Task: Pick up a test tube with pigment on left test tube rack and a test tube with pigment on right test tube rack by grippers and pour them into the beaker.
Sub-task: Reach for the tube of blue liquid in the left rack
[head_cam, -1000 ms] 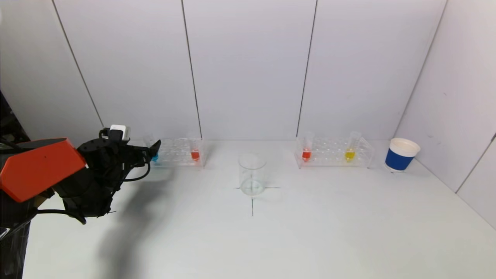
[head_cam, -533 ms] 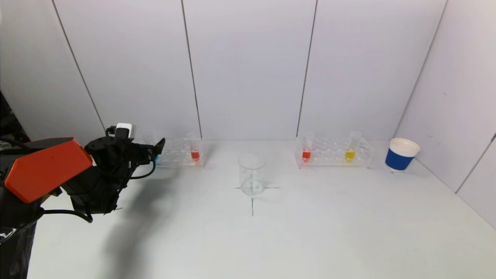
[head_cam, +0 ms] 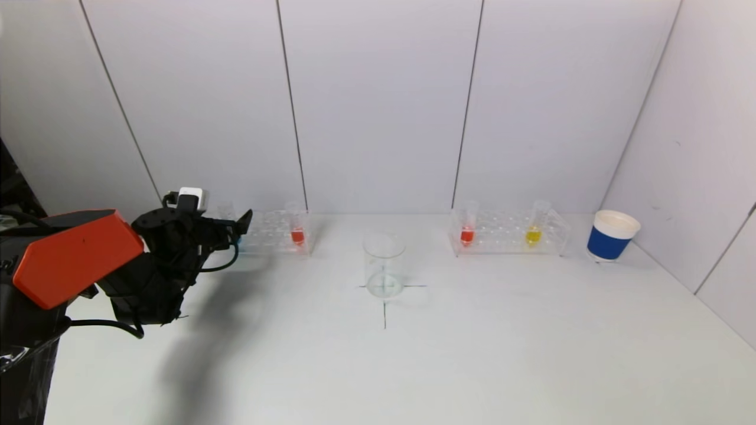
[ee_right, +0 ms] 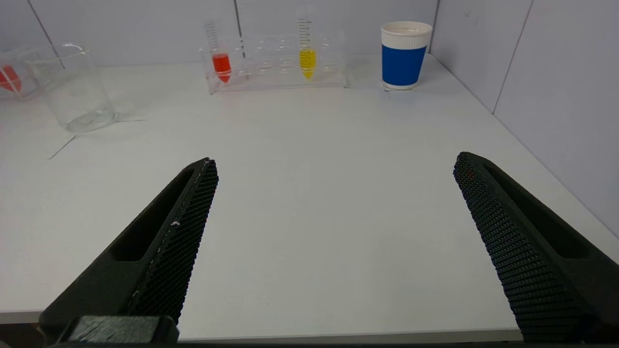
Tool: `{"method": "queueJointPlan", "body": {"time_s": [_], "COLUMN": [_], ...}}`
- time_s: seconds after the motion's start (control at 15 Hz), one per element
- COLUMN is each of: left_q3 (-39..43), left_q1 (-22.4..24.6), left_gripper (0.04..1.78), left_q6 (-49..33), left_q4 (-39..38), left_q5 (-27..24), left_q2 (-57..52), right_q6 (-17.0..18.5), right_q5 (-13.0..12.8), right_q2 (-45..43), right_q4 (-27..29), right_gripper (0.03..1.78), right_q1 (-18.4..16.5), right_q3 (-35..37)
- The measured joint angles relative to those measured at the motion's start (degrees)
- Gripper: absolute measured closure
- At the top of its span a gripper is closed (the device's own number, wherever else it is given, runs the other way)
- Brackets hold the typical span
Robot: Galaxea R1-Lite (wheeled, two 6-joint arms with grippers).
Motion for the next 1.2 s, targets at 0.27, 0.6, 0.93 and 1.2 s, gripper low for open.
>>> {"method": "queueJointPlan", "body": {"time_s": [0.27, 0.6, 0.93, 1.2], "left_q3": [-0.37, -1.24, -1.27, -1.28], "left_q1": [-0.01, -0.63, -0.84, -1.74], "left_gripper": [0.06, 0.06, 0.06, 0.06], "left_q6": [0.49, 0.61, 0.60, 0.63], "left_q4": [0.02, 0.00, 0.02, -0.06], "left_q5": [0.59, 2.60, 2.93, 5.62], "left_q2": [0.29, 0.77, 0.85, 0.85], "right_q6": [0.02, 0.02, 0.02, 0.05], "right_q5": [-0.02, -0.02, -0.02, 0.00], "right_q2": [0.00, 0.00, 0.00, 0.00], "right_q4": [0.00, -0.02, 0.00, 0.00], "right_gripper": [0.04, 0.04, 0.04, 0.04], "right_q1": [0.02, 0.00, 0.00, 0.02], "right_q3": [0.00, 0.00, 0.00, 0.00]}}
